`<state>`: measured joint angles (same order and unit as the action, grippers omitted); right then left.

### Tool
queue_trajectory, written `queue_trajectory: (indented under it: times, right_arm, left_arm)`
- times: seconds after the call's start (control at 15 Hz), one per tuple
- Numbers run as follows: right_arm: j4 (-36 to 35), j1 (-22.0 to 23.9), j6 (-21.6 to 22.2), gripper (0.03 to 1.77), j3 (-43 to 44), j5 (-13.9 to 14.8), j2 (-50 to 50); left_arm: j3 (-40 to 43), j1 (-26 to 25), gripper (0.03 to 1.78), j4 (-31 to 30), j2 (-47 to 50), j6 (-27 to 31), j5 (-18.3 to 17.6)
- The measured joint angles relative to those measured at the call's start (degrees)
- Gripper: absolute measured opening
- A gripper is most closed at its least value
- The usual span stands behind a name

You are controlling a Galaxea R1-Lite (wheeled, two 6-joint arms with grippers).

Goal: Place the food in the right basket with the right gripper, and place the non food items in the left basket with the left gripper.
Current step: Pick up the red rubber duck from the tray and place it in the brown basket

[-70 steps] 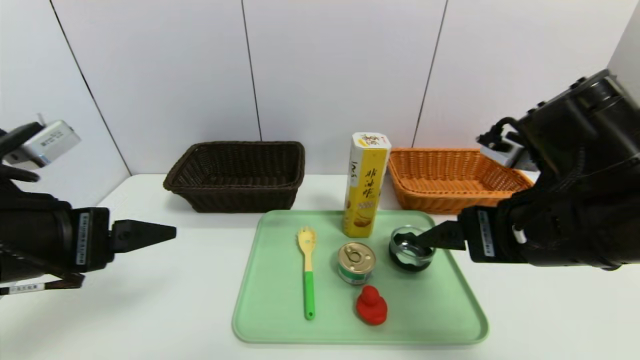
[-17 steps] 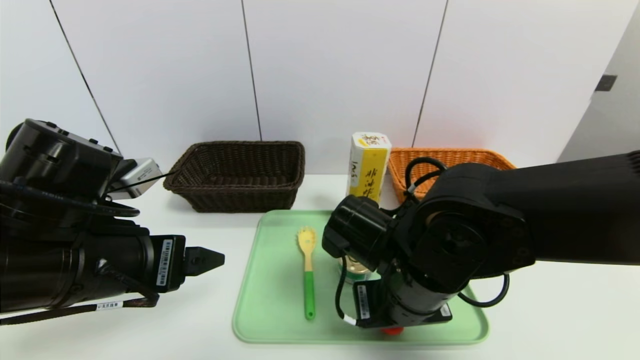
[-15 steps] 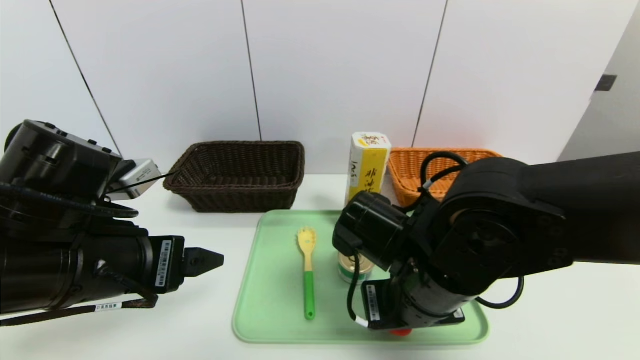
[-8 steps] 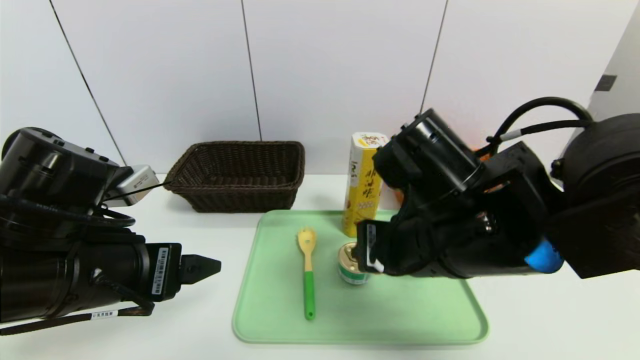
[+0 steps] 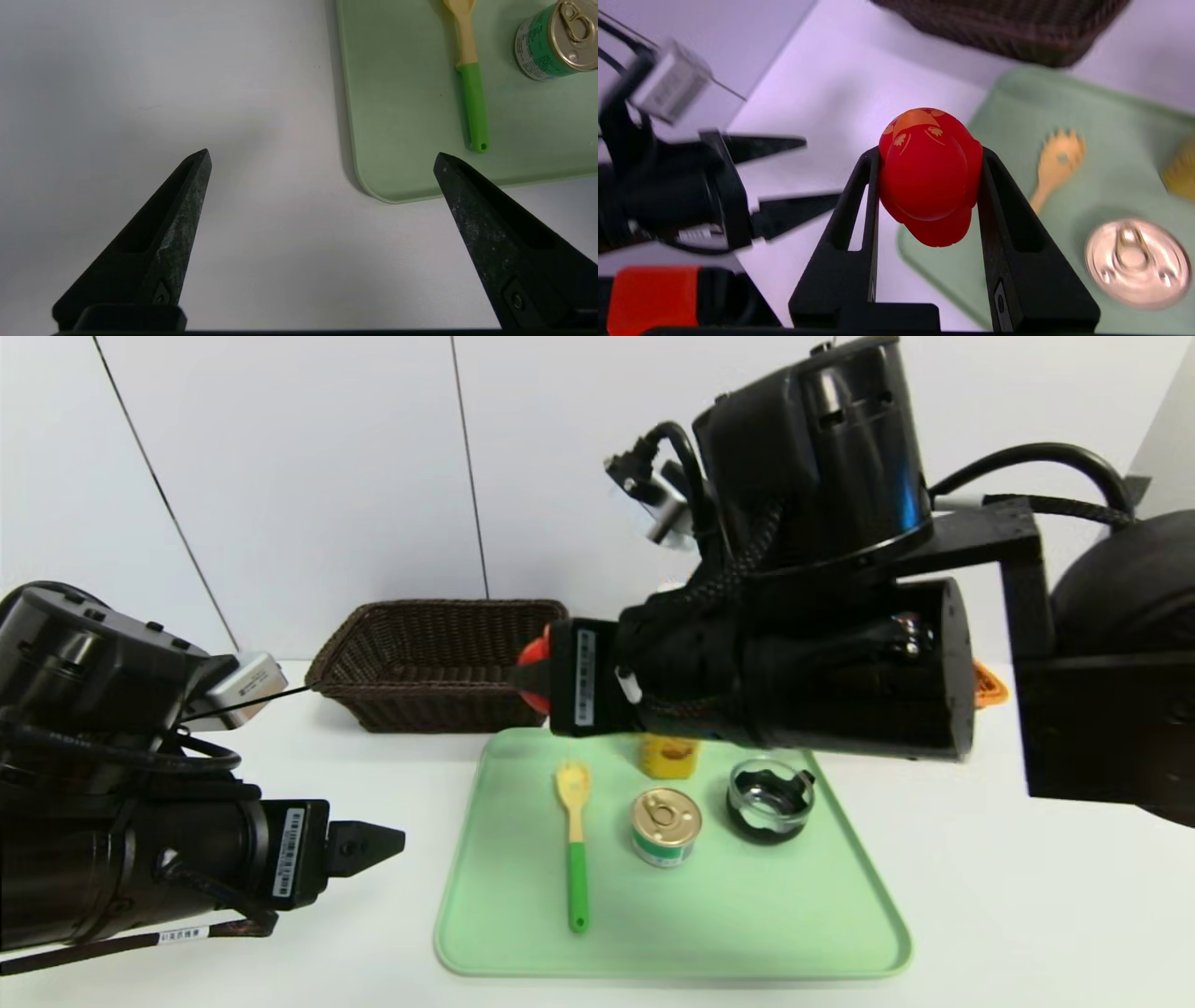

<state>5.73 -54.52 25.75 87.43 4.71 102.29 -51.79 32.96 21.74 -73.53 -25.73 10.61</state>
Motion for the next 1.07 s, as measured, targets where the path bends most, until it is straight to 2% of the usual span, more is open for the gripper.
queue_trajectory:
  times: [0.33, 0.47, 0.53, 0.67, 0.8, 0.93, 1.07]
  right_arm:
    - [-1.52, 0.88, -1.41, 0.61, 18.69, 0.24, 12.62]
    - [-4.68, 0.99, -1.88, 0.61, 22.88, 0.78, 17.86]
    - [-7.33, 0.90, -2.18, 0.61, 23.70, 1.41, 20.07]
    - [-13.78, 0.85, -4.00, 0.60, 24.34, 4.41, 24.09]
    - [-23.14, 0.88, -8.22, 0.60, 24.53, 7.58, 28.39]
    - [-31.33, 1.13, -12.56, 0.60, 24.70, 8.77, 31.91]
    - [-32.82, 1.62, -12.93, 0.60, 24.83, 8.77, 33.60]
  left_arm:
    - [0.22, 0.00, 1.69, -0.68, 1.01, 0.13, 0.06]
    - [0.60, 0.00, 1.69, -0.68, 1.35, 0.13, 0.44]
    - [0.79, 0.00, 1.69, -0.68, 1.49, 0.13, 0.46]
    - [1.29, 0.00, 1.69, -0.68, 1.84, 0.30, 0.52]
    - [1.60, 0.00, 1.69, -0.66, 2.21, 0.30, 0.74]
    - [1.84, 0.00, 1.69, -0.60, 2.65, 0.33, 0.77]
    - [2.54, 0.00, 1.69, -0.60, 3.19, 0.40, 0.74]
